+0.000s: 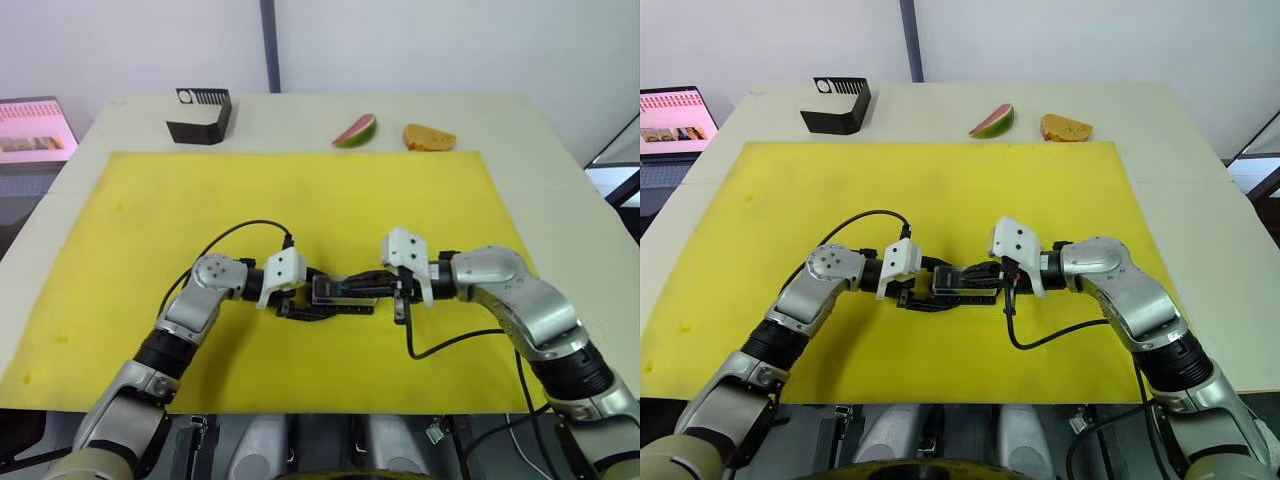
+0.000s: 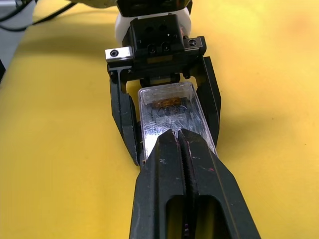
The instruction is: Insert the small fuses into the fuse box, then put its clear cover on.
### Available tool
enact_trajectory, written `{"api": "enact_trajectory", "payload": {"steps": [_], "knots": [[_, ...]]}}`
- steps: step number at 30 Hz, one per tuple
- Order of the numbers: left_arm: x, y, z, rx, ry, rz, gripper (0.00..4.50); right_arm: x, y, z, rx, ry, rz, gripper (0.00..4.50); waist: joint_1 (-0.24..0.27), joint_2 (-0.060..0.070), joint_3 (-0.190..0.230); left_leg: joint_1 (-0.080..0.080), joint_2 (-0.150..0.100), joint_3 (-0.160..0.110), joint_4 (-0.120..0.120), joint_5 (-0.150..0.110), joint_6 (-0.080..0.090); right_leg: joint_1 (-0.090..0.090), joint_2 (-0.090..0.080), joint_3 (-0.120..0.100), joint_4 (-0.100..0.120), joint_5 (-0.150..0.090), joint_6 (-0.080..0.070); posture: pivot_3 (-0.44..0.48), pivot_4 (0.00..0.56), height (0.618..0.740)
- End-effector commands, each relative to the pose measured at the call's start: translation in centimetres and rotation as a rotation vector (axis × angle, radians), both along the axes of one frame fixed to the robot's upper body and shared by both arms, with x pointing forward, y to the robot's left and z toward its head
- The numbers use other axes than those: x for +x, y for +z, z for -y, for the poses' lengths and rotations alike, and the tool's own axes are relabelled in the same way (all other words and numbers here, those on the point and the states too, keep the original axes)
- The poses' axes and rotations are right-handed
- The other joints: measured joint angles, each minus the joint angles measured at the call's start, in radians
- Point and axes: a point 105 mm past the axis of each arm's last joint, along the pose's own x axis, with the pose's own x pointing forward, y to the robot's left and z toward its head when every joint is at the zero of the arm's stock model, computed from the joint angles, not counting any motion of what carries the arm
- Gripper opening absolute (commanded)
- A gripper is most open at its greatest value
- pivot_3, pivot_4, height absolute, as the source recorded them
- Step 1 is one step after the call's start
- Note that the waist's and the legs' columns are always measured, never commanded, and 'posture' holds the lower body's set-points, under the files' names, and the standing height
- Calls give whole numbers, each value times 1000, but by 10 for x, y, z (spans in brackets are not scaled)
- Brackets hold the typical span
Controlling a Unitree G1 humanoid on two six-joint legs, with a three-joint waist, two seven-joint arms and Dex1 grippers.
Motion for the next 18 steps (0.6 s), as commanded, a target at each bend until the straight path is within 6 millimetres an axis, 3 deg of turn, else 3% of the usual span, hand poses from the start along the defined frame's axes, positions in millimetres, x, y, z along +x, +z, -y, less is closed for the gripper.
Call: {"api": "enact_trajectory", "payload": {"steps": [1, 4, 7, 11, 15, 18], "knots": [[4, 0, -2, 10, 26, 12, 2601, 3, -34, 7, -117, -68, -92, 65, 0, 0, 0, 1, 0, 0, 0, 0, 1, 1, 0, 0, 0, 0, 0, 0, 150, 740], [5, 0, -2, 12, 27, 12, 2601, 3, -32, -2, -110, -70, -107, 65, -1, 0, -1, 5, 0, 0, 0, -1, 1, 4, 0, 0, 0, 0, 0, 0, 150, 740], [5, 1, 1, 9, 23, 13, 2601, 6, -38, 1, -155, -100, -128, 65, -1, 0, -1, 8, 0, 0, -1, -1, 1, 7, 0, 0, 0, 0, 0, 0, 150, 740], [5, 1, 2, 7, 24, 15, 2601, 9, -44, 28, -220, -152, -126, 65, 3, 0, -2, 11, 0, 0, -2, -1, 2, 10, -1, 0, -2, 0, -1, 0, 150, 740], [5, 1, 1, 2, 29, 14, 2601, 5, -26, 43, -157, -141, -98, 65, 3, 0, -2, 13, 0, 0, -2, -2, 3, 13, -1, 0, -3, -1, -1, 0, 150, 740], [5, 2, 2, 2, 30, 16, 2601, -2, -6, 38, -70, -70, -46, 65, 0, 0, -2, 13, 0, 0, -2, -2, 3, 13, -1, 0, -3, 0, -1, 0, 150, 740]]}}
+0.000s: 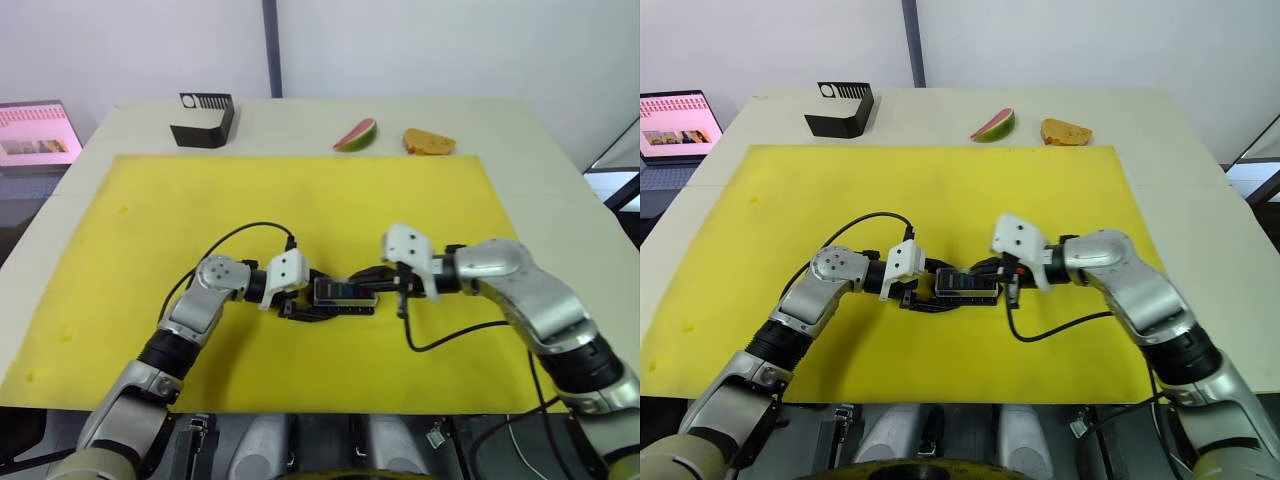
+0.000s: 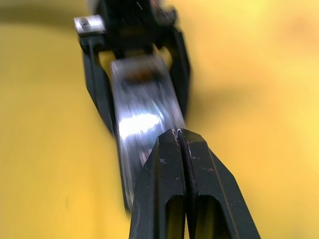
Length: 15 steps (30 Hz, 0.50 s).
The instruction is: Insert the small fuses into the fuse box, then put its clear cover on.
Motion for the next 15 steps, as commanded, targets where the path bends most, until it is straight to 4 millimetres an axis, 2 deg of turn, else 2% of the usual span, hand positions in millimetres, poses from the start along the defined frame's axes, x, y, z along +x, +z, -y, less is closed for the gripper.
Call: {"api": "enact_trajectory", "payload": {"steps": [1, 6, 7, 10, 11, 15], "knots": [[5, 4, -1, -2, 24, 29, 2601, -9, -3, 2, 25, 42, -16, 65, -1, 0, 0, 0, 0, 0, 0, 0, 0, 0, 0, 0, 0, 0, 0, 0, 150, 740], [7, 9, -4, -12, 31, 19, 2601, -10, 34, 5, 101, 34, 86, 65, 1, 0, 0, -2, 0, 0, 0, 0, 0, -2, 0, 0, 0, 0, 0, 0, 150, 740], [6, 12, -5, -18, 27, 12, 3101, -12, 40, 9, 104, 35, 87, 23, 0, 0, 1, -4, 0, 0, 0, 0, 0, -4, 0, 0, 0, 0, 0, 0, 150, 740], [3, 19, -17, -27, 33, -12, 4484, -27, 48, 26, 64, 60, 50, 925, 0, 0, 1, -7, 0, 0, 0, 0, 0, -7, 0, 0, 0, 0, 0, 0, 150, 740], [1, 25, -26, -25, 43, -18, 4500, -31, 52, 32, 52, 62, 32, 1301, -2, 0, 1, -8, 0, 0, -1, 0, 0, -8, 0, 0, 0, 0, 0, 0, 150, 740], [-16, 52, -61, 3, 57, -56, 4500, -45, 63, 47, 28, 55, 0, 3353, -12, 1, 2, -14, 1, 0, -2, 0, -1, -16, 0, 0, 1, 0, 1, 0, 150, 740]]}}
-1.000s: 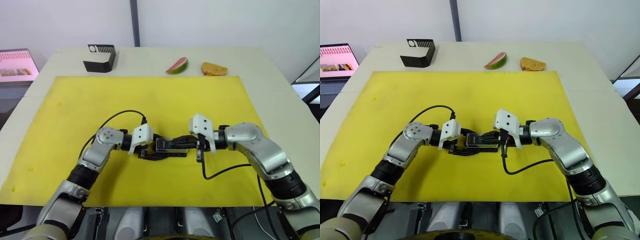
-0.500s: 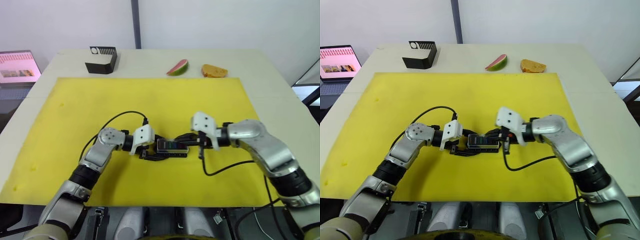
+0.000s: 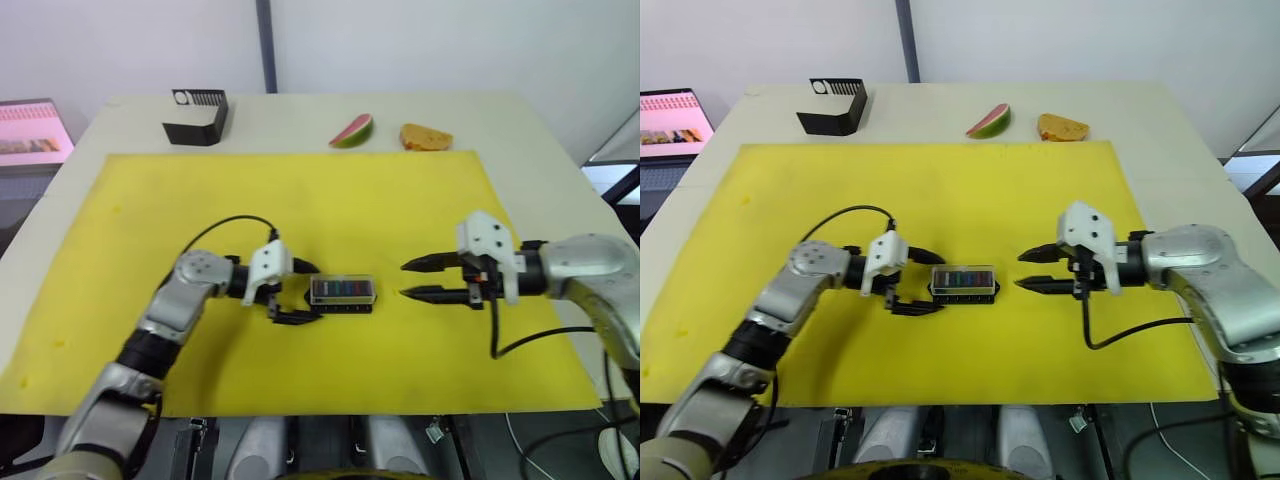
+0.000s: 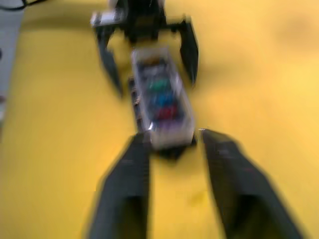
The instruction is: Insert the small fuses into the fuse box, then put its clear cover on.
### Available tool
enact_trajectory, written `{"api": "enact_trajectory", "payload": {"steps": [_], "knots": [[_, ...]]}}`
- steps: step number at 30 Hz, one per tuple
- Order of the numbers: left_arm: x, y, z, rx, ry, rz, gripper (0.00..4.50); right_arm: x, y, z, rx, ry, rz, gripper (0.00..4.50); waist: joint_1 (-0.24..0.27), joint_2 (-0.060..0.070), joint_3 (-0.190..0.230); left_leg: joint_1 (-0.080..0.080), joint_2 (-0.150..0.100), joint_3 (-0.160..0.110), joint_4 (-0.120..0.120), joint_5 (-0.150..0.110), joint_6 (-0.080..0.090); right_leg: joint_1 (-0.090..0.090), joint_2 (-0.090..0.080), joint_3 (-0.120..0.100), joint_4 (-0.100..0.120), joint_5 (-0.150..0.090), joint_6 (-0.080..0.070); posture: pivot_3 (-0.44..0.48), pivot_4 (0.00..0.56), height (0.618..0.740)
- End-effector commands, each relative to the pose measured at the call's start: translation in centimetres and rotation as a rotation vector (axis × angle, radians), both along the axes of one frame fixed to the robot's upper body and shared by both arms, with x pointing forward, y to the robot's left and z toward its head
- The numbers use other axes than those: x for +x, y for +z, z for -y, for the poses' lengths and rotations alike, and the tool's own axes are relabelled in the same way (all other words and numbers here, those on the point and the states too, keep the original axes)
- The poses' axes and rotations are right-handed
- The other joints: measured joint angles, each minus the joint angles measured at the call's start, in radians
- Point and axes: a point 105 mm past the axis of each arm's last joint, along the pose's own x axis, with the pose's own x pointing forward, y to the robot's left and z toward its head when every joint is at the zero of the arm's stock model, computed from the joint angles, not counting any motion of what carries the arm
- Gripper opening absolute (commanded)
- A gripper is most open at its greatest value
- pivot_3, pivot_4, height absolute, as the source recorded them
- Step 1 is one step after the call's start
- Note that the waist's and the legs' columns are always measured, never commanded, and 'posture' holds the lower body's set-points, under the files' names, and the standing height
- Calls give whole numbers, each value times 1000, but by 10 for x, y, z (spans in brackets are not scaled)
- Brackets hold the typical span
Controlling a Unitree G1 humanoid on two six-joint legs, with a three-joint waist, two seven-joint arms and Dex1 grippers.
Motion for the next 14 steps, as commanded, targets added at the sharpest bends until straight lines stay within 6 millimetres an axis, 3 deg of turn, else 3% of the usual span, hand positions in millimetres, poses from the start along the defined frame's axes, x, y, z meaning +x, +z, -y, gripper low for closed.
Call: {"api": "enact_trajectory", "payload": {"steps": [1, 2, 3, 10, 14], "knots": [[-16, 37, -22, -22, -3, 5, 4500, -15, 19, 4, 3, 36, 24, 3913, 1, 0, 1, 0, 0, 0, -1, 0, 0, -1, 0, 0, 0, 0, 0, 0, 150, 740], [-21, 44, -32, -8, 10, -5, 4500, -19, 21, 8, -4, 32, 22, 4342, 3, 1, 1, 0, 0, 0, -2, 1, -1, -1, 0, 0, 0, 0, 0, 0, 150, 740], [-28, 55, -50, 13, 41, -26, 4500, -21, 26, 14, -8, 13, 21, 4435, 5, 1, 1, 0, 0, 0, -2, 1, -1, -1, 0, 0, 0, 0, 0, 0, 150, 740], [-61, 128, -121, 20, 268, -105, 4500, -28, 41, 59, -35, -134, 22, 4435, 12, 0, 5, 1, 0, 0, -3, 1, -1, 2, 0, 0, -3, -2, -4, 0, 150, 740], [-65, 142, -140, 22, 369, -70, 4500, -29, 40, 75, -32, -186, 14, 4435, 10, 1, 5, 2, 0, 0, -3, 1, -1, 2, 0, 0, -3, -2, -4, 0, 150, 740]]}}
